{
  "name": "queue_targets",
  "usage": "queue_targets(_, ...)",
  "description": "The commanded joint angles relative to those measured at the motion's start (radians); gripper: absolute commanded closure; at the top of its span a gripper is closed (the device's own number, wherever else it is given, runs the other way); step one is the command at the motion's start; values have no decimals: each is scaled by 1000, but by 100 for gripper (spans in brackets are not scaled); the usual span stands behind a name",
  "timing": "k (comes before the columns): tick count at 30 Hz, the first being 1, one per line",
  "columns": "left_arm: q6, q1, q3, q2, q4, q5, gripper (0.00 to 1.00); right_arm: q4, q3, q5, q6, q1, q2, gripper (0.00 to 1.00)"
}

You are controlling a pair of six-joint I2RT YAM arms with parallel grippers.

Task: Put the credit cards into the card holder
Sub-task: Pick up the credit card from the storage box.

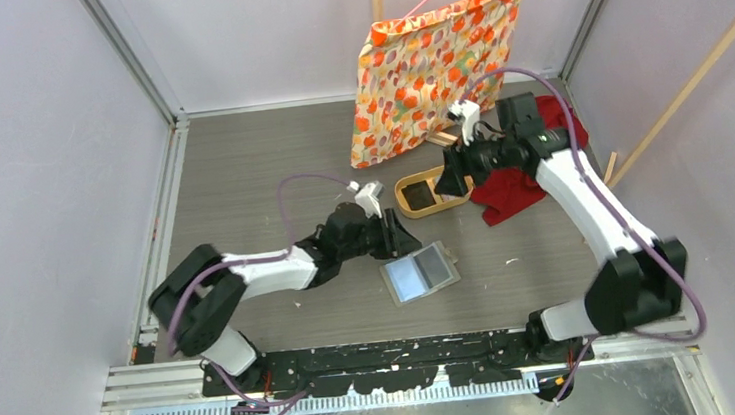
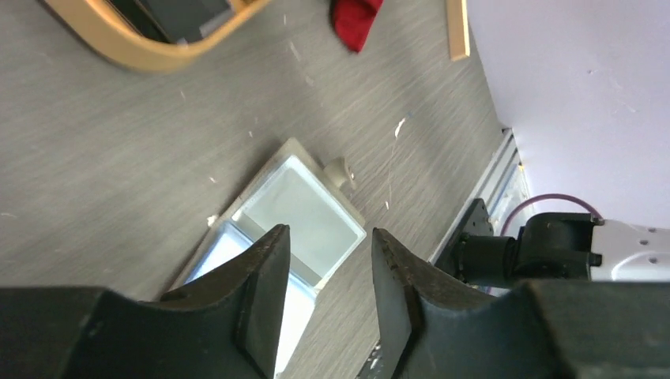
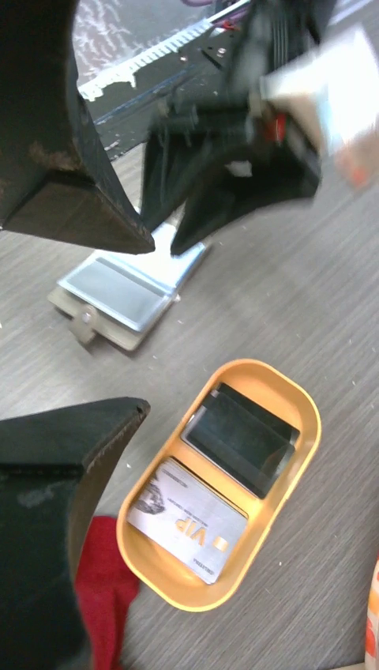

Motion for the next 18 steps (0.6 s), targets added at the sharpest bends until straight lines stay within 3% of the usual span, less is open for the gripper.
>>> queue_targets(1, 251, 42, 45, -213, -218, -90, 51, 66, 59, 91, 127, 19, 136, 33)
queue_targets(3, 320, 63, 58, -312, -308, -154, 39, 77, 76, 183, 141, 57, 173, 32)
queue_targets(6, 361, 121, 91, -435, -417, -209, 3, 67, 121, 290, 178, 116, 246, 31)
queue_targets(10, 464, 226, 192, -511, -578, -158, 0, 101, 144, 436, 240, 180, 329, 29)
queue_targets(14, 647, 276, 349, -463, -784, -106, 0, 107, 198, 534, 339, 203, 423, 23)
queue_targets(18, 734, 276, 332, -419, -745, -153, 0, 105, 256, 560, 410, 208, 492, 14)
